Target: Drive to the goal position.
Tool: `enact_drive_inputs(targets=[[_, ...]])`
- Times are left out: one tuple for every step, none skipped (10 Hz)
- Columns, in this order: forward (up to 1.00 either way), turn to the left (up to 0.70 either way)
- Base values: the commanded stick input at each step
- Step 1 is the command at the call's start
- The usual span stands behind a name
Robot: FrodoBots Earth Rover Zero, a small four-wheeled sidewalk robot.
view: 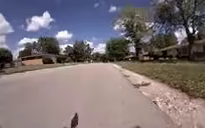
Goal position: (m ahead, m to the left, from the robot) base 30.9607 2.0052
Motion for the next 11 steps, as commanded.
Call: enact_drive_inputs(targets=[[0.85, 0.02], [0.85, 0.02], [0.85, 0.02], [0.85, 0.02], [0.85, 0.02], [0.85, 0.02], [0.85, 0.02], [0.85, 0.02], [0.85, 0.02], [0.85, 0.02], [0.85, 0.02]])
